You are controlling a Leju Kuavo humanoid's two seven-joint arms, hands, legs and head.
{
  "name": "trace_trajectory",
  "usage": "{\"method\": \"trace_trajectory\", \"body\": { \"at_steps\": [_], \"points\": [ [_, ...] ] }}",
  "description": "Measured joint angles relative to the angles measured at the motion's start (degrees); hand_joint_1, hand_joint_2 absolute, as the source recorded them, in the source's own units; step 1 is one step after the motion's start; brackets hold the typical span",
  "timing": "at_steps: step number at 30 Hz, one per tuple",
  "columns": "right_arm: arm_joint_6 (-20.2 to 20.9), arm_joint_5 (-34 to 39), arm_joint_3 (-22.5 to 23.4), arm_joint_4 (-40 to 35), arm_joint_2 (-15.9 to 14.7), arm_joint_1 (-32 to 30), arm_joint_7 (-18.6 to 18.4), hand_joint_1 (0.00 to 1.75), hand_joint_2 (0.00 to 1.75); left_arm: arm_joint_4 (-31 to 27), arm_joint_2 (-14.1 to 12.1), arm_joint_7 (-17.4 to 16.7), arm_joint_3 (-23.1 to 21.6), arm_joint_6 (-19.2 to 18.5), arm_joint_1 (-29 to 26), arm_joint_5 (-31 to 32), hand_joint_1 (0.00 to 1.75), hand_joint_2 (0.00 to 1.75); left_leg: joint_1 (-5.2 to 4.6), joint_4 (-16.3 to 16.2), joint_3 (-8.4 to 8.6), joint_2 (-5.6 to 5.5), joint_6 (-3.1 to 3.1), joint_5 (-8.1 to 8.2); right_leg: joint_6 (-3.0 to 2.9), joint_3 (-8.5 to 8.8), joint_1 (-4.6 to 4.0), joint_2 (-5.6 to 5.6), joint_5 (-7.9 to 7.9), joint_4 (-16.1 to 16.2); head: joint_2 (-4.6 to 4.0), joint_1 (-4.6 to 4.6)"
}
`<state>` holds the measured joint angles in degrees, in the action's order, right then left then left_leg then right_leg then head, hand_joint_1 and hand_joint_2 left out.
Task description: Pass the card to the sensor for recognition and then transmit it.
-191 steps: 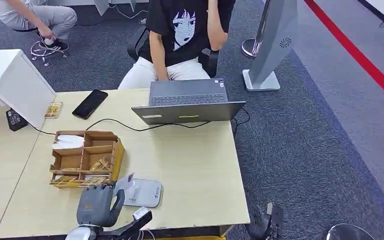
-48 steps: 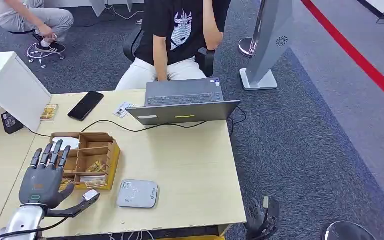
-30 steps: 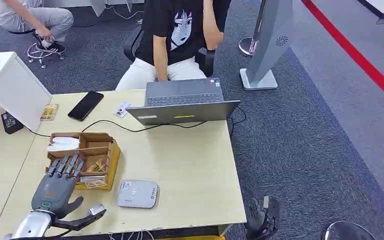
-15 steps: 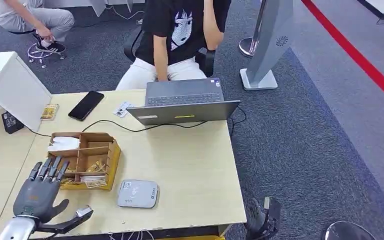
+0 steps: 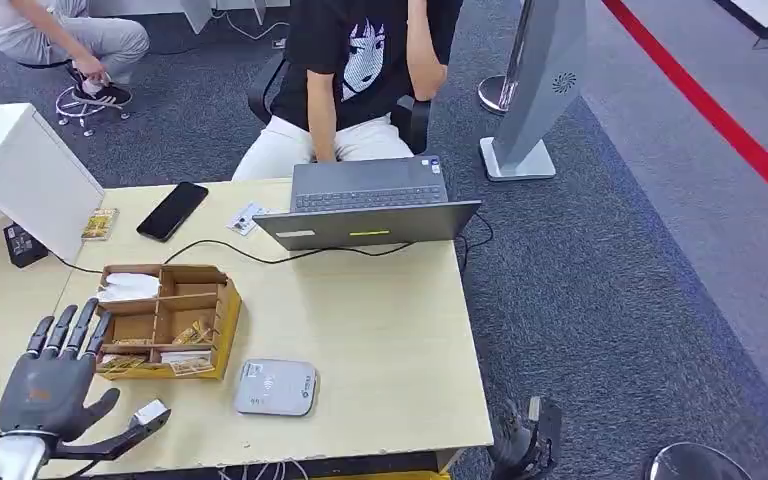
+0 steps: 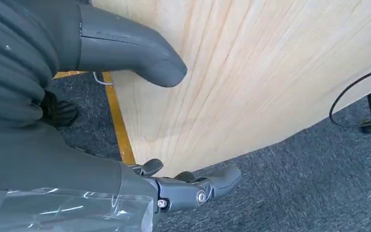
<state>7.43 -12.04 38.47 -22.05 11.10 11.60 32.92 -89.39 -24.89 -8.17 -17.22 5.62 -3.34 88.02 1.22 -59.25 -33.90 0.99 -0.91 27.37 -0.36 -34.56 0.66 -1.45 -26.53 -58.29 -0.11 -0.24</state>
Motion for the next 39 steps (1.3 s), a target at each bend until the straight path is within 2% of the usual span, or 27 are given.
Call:
{"method": "trace_trajectory", "body": {
  "at_steps": [13,23,32,39],
  "points": [
    [0.09,-0.37,0.00,-0.02,0.00,-0.01,-0.02,0.00,1.75,2.49,1.29,0.44,2.78,0.57,-0.54,0.00,0.00,1.75,0.00,0.00,-0.01,0.00,0.00,0.00,0.00,0.00,0.00,0.00,0.00,0.00,0.00,-0.02],
    [0.28,-0.44,0.00,-0.02,0.00,-0.02,-0.02,0.00,1.75,3.04,3.28,1.73,7.10,0.83,-0.56,0.00,0.00,1.75,0.00,0.00,0.00,0.00,0.00,0.00,0.00,0.00,0.00,0.00,0.00,0.00,0.00,-0.02],
    [0.37,-0.61,-0.04,-0.02,0.00,0.01,-0.35,0.00,1.75,5.79,6.91,1.70,7.85,2.16,1.77,0.00,0.00,1.75,0.00,0.00,0.00,0.00,0.00,0.00,0.00,0.00,0.00,0.00,0.00,0.01,0.00,-0.02],
    [0.44,-0.87,-0.15,-0.02,0.02,0.01,-0.37,0.00,1.75,8.17,8.55,2.08,7.98,2.80,2.68,0.00,0.00,1.75,0.00,0.00,0.00,0.01,0.00,0.00,0.00,-0.01,0.00,-0.01,0.00,0.00,0.00,0.00]
  ]
}}
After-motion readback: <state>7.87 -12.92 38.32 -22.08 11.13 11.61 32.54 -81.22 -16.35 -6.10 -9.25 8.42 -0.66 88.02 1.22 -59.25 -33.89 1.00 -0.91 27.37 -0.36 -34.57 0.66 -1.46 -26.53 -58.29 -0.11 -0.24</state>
